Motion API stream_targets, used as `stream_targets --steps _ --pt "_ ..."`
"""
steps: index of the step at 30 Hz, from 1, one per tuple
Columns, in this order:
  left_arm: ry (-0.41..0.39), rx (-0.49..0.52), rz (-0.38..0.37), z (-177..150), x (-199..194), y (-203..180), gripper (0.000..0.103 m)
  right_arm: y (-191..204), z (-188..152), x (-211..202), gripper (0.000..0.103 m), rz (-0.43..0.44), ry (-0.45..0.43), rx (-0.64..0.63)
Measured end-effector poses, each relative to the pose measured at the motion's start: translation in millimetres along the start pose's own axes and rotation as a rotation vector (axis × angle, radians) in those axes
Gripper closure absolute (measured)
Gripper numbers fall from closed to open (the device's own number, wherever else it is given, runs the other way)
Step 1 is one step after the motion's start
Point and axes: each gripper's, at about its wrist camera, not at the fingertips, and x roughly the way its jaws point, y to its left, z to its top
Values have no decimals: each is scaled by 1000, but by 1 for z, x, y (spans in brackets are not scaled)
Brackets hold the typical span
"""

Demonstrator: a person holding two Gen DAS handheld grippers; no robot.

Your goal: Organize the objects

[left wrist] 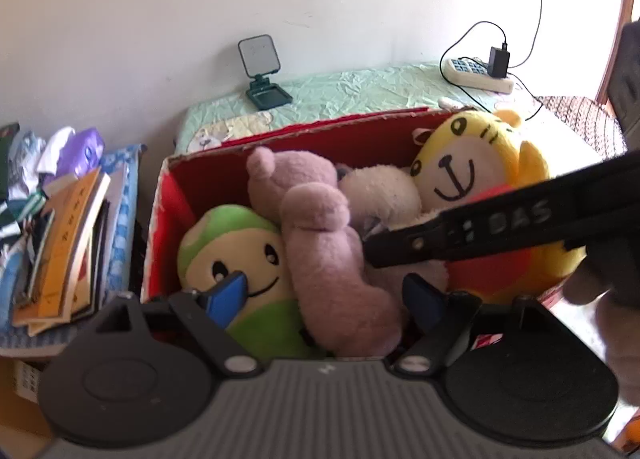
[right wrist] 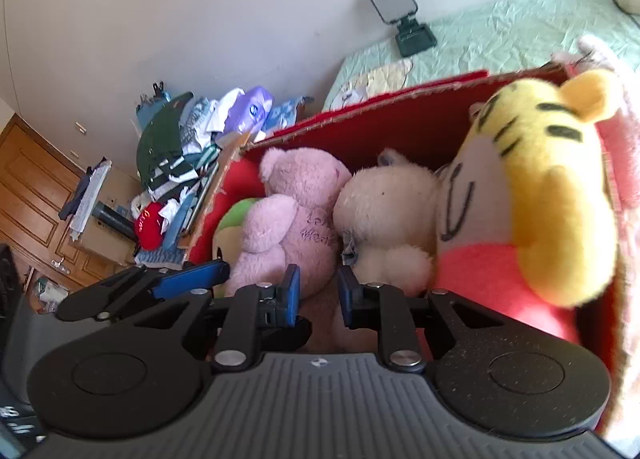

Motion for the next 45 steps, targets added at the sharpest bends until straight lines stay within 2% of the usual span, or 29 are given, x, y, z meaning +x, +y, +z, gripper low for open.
stream_targets --steps 4,8,11,16,19,26,33,38,45 --pt "-11 -10 -6 0 4 1 14 -4 -2 -13 82 -3 -44 31" --pt "-7 -9 4 4 9 -4 11 -2 -5 -16 82 -66 -52 22" --pt "-3 -11 -10 5 7 -8 12 -1 -7 -19 82 -73 -69 14" --pt "22 -29 -17 8 3 -10 22 -8 -8 -29 82 -68 -90 46" --pt "32 -46 -5 11 0 -11 24 -8 -9 -36 77 -85 -103 36" --pt "34 -54 54 19 -9 -19 20 -13 -10 -50 76 -86 -111 26" --pt "45 -70 105 26 -12 -34 19 -24 -10 -61 77 -46 -96 13" --pt "46 -95 152 29 -14 -48 19 -35 -9 -70 76 28 -78 16" --pt "43 -145 201 32 -24 -74 16 -45 -10 -99 75 103 -74 -43"
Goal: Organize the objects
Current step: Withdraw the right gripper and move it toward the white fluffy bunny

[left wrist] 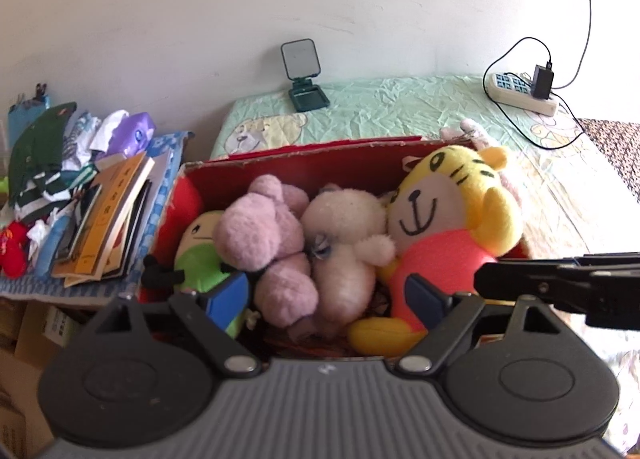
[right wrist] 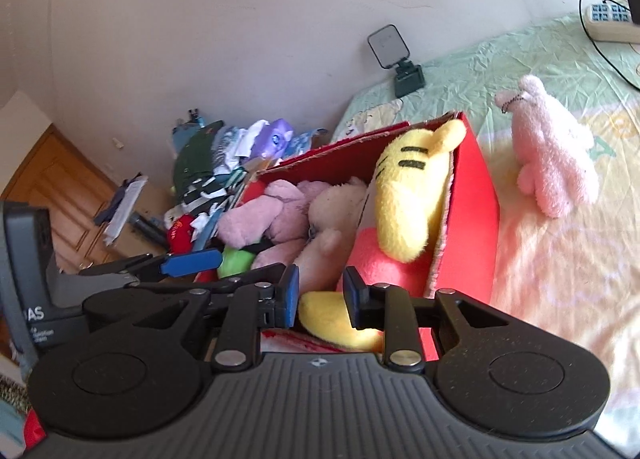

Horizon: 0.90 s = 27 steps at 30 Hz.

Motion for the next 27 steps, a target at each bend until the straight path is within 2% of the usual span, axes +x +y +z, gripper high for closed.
stream_targets --steps 5,10,20,27 --pt "-37 -3 18 -1 -20 -27 15 -15 0 -30 75 5 -11 -27" --pt "-64 16 6 -1 -35 -61 15 -40 -1 -56 75 -36 -14 -37" --pt "-134 80 -161 -4 -59 -145 15 -107 -12 -96 75 -136 12 10" --pt "-88 96 -299 -15 -28 -198 15 -152 -8 -109 75 -223 13 21"
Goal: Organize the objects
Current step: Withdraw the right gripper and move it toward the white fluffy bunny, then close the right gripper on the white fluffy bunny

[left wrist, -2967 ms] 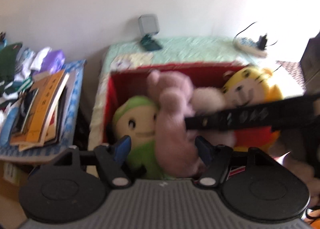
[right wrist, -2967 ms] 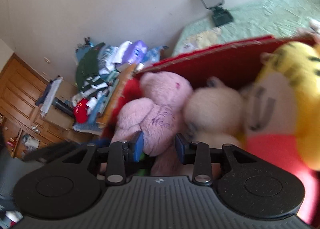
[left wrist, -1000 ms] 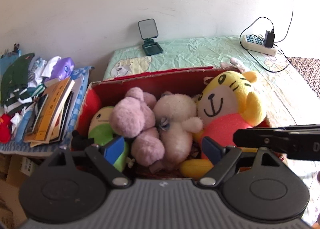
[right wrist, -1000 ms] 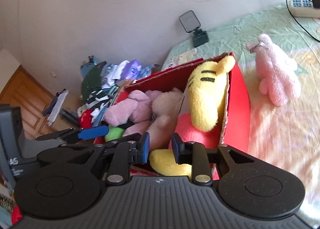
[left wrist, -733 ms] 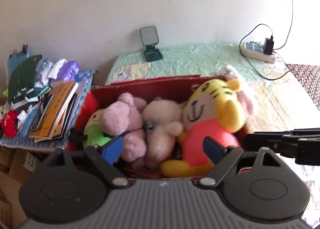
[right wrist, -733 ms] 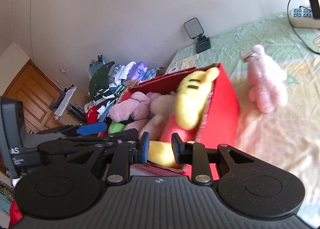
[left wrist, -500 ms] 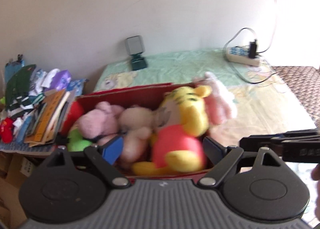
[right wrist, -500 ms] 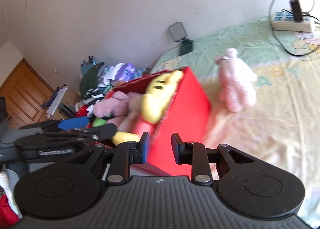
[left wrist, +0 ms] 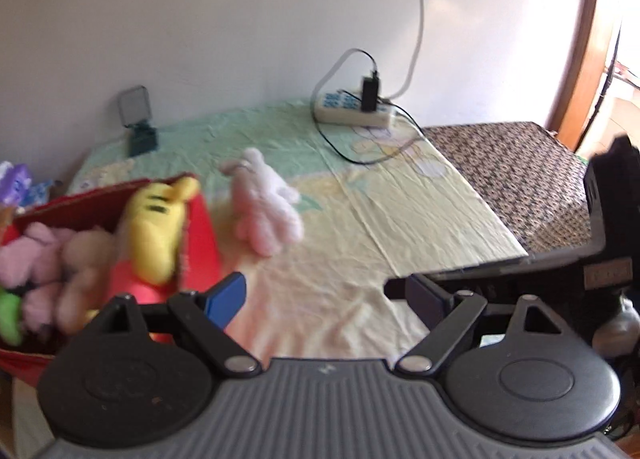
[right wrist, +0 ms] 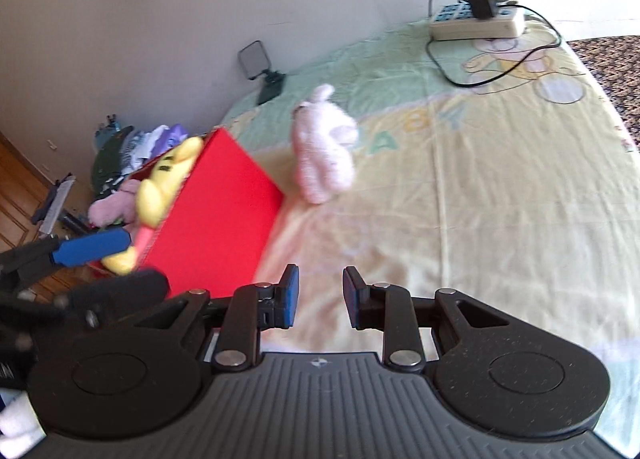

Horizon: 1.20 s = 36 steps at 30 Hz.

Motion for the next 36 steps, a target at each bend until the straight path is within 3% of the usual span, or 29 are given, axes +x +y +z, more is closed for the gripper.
stream_targets --steps 5,11,16,21,25,30,31,32,36 --pt "67 -36 -107 -12 42 -7 14 -25 15 10 75 -21 19 32" --pt "68 -41 -120 -20 77 -1 8 -40 32 38 75 -3 53 65" --pt "114 -88 -140 -28 101 13 8 -44 52 73 73 30 94 60" --pt "143 -60 -101 -36 112 14 8 -41 71 110 71 76 107 77" --pt "165 -37 -99 -41 115 13 8 -39 80 139 59 80 97 83" --pt "171 -24 -65 -41 118 15 8 -41 81 162 59 135 101 131" --pt "171 -25 -65 -39 120 16 8 -40 81 164 64 158 102 138" --pt "170 -23 -63 -37 121 16 8 -39 80 164 76 177 101 138" --pt "151 -5 -44 -30 124 16 8 -31 80 153 81 174 84 80"
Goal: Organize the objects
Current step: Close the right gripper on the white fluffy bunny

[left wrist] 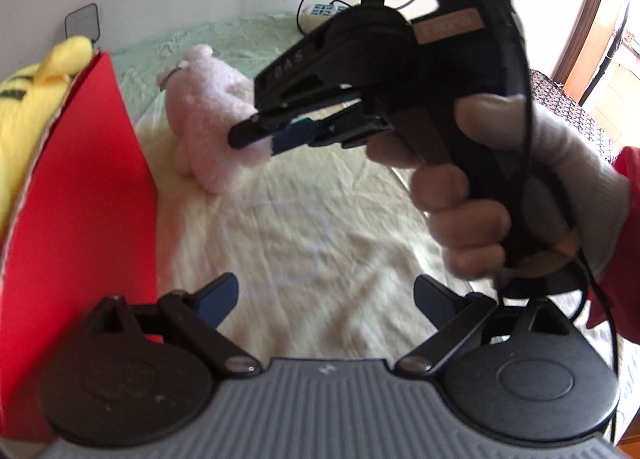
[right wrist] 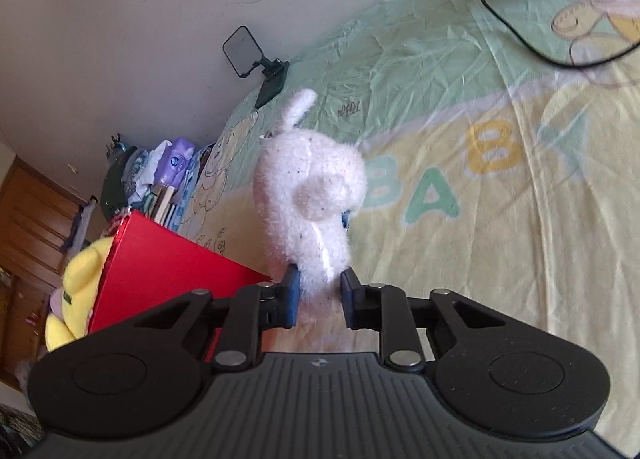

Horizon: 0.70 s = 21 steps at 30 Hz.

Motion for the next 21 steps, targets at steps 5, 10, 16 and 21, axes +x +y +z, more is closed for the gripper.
stream_targets --steps 5,10,16,21 --pt "-12 13 -23 1 -6 4 8 4 -5 -39 82 -30 -2 -118" --pt "-4 31 -85 -7 -19 1 8 4 -26 -86 82 -131 39 -306" --pt "14 46 -148 -22 -34 -5 8 17 -56 -123 80 -150 78 -456" --pt "21 32 -149 -29 -37 -9 8 32 -60 -126 76 31 74 -423"
